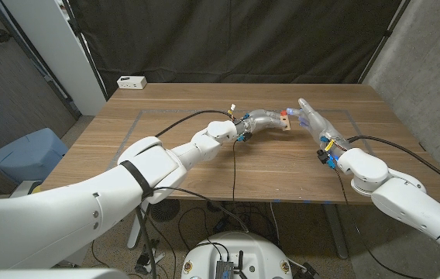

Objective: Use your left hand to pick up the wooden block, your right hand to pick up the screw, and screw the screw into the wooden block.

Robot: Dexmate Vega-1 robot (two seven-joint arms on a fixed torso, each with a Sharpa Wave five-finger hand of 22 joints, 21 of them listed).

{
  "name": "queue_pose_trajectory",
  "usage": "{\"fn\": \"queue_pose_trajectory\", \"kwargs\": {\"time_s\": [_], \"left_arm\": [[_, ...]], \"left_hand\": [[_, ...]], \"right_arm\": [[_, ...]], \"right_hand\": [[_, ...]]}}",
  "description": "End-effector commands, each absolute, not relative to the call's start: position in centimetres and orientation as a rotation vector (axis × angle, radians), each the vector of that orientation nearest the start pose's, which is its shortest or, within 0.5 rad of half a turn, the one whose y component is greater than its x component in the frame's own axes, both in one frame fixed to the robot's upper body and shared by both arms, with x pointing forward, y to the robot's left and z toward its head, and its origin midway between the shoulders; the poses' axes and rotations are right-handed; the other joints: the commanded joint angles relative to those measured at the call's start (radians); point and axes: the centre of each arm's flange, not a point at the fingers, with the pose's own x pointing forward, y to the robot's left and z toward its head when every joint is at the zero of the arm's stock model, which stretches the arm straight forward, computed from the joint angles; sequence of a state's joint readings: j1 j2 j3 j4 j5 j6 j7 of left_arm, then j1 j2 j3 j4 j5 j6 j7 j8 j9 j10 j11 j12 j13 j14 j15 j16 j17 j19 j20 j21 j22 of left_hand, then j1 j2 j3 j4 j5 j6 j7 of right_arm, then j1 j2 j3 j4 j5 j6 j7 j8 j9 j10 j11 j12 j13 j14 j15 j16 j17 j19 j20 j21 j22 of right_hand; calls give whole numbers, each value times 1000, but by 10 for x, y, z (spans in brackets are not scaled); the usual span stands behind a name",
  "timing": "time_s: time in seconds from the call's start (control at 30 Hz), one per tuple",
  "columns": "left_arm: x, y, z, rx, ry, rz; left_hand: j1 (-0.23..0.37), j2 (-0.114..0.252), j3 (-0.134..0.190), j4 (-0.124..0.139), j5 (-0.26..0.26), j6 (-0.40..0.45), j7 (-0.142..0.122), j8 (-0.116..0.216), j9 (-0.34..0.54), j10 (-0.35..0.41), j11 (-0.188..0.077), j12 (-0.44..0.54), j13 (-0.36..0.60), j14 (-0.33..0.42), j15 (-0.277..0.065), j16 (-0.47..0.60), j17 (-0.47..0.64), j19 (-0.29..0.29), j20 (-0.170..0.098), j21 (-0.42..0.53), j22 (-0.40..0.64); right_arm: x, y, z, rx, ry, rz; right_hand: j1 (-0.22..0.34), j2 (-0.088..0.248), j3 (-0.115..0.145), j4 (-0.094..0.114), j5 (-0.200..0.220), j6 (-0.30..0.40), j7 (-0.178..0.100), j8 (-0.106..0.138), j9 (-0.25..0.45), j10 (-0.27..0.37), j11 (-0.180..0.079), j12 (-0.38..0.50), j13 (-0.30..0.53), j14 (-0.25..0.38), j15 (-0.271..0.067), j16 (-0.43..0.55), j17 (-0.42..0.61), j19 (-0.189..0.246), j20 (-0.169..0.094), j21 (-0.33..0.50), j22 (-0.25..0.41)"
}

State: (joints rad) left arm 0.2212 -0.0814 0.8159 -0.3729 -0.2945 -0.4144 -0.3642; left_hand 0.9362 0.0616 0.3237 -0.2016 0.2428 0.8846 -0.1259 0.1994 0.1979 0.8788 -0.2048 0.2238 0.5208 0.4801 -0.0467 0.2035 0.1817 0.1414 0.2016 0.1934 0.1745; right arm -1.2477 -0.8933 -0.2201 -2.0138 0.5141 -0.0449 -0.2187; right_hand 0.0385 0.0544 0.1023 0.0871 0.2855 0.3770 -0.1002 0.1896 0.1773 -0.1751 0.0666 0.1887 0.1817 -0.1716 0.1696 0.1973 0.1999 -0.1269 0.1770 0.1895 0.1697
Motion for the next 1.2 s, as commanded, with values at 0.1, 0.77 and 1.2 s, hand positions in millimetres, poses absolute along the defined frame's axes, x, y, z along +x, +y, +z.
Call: {"fn": "queue_pose_trajectory", "kwargs": {"time_s": [0.1, 0.77, 1.2], "left_arm": [[701, -15, 10, 511, -492, -782], [697, 4, 20, 552, -572, -781], [696, 20, 36, 566, -594, -769]], "left_hand": [[-5, 18, 48, 45, 5, 11, 1, 4, 5, 7, -3, 4, 3, -3, -23, 0, 3, 4, 6, 3, 3], [-5, 18, 48, 45, 5, 9, 2, 3, 5, 7, -1, 5, 3, -3, -23, 1, 3, 4, 8, 3, 3], [-5, 18, 47, 45, 5, 11, 1, 4, 5, 7, 3, 4, 3, -4, -20, 0, 3, 3, 9, 2, 3]], "right_arm": [[529, -289, -27, -335, -513, 152], [538, -290, -27, -311, -520, 132], [541, -282, -16, -307, -555, 113]], "right_hand": [[4, 12, 1, 7, 7, 4, 4, -2, 0, -89, 6, 7, -1, -180, 0, 10, 2, 4, -2, 7, 4], [7, 11, 0, 7, 9, 2, 6, -3, 1, -86, 8, 7, -1, -174, 0, 11, 2, 10, -3, 8, 4], [10, 11, 0, 6, 10, -7, 5, -6, 1, -75, 11, 10, -1, -165, -2, 13, 1, 28, -6, 13, 3]]}}
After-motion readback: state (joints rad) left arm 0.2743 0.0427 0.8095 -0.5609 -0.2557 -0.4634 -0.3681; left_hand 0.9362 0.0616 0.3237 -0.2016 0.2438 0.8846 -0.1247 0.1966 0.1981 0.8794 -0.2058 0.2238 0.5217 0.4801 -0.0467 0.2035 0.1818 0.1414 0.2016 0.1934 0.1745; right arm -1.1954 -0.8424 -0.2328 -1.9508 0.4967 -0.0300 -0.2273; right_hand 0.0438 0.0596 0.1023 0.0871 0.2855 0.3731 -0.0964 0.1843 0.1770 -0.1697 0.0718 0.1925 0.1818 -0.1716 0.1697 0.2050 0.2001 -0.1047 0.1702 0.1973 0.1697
